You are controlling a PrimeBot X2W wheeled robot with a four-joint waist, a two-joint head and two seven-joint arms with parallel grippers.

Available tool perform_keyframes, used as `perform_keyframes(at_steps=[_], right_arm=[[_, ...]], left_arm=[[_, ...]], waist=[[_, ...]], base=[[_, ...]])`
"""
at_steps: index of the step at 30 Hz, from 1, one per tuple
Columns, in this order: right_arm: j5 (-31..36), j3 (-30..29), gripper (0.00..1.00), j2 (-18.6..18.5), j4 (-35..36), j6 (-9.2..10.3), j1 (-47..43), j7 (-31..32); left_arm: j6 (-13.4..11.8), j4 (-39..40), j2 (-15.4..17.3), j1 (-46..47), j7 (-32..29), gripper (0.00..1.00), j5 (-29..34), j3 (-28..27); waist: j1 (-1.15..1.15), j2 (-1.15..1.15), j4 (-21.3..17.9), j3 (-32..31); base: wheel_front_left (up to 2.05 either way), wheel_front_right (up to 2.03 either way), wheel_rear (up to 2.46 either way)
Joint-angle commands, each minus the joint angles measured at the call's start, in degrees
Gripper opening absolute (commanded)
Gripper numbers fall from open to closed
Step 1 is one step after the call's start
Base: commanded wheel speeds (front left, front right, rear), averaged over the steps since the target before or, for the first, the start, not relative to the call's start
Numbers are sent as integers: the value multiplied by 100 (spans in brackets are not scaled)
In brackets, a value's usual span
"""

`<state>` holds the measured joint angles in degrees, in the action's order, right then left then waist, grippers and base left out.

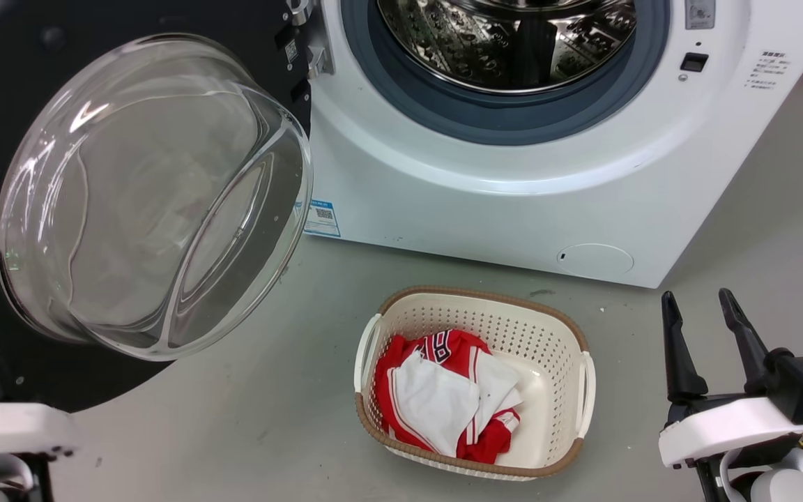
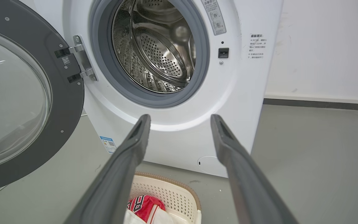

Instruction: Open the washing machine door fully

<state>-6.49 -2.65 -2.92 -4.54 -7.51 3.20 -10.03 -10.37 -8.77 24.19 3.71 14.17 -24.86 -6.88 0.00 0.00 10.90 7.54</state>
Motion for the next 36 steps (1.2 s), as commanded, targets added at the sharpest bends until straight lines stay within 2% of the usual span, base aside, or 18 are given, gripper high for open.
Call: perform_keyframes(at_steps=[1, 11, 16, 17, 19, 20, 21, 22, 30, 36], right_arm=[[1, 2, 100, 9, -23, 4, -32, -10], [51, 52, 100, 9, -87, 4, -95, -61], [96, 42, 100, 9, -31, 3, -83, -21], [102, 58, 100, 9, -21, 3, -85, -23], [138, 65, 100, 8, 1, 4, -89, -17], [129, 69, 100, 9, 7, 4, -94, -14], [153, 70, 100, 8, 32, 4, -99, -11], [164, 65, 100, 8, 42, 4, -94, -4], [273, 19, 100, 9, 203, 4, -119, 47], [312, -14, 100, 9, 361, 4, -203, 120]], left_arm=[[-42, 103, -71, -110, 32, 0, 41, 36], [-263, 1304, -638, -845, 71, 0, 516, 740], [-129, 1495, -859, -685, 98, 0, 793, 1185], [-82, 1481, -909, -624, 99, 15, 834, 1287], [6, 1406, -1000, -518, 106, 36, 906, 1448], [60, 1355, -1010, -445, 108, 68, 910, 1500], [108, 1314, -1038, -372, 110, 95, 924, 1535], [152, 1272, -1080, -297, 110, 100, 945, 1582], [474, 1026, -1313, 160, 102, 100, 1120, 1692], [564, 960, -1472, 275, 102, 100, 1286, 1526]], waist=[[0, 0, -24, -36], [0, 0, -187, -294], [0, 0, -297, -354], [0, 0, -329, -369], [0, 0, -392, -395], [0, 0, -436, -418], [0, 0, -477, -428], [0, 0, -517, -441], [0, 0, -871, -525], [0, 0, -1044, -565]], base=[[0, 0, 0], [0, 0, 0], [0, 0, 0], [0, 0, 0], [0, 0, 0], [0, 0, 0], [0, 0, 0], [0, 0, 0], [0, 0, 0], [0, 0, 0]])
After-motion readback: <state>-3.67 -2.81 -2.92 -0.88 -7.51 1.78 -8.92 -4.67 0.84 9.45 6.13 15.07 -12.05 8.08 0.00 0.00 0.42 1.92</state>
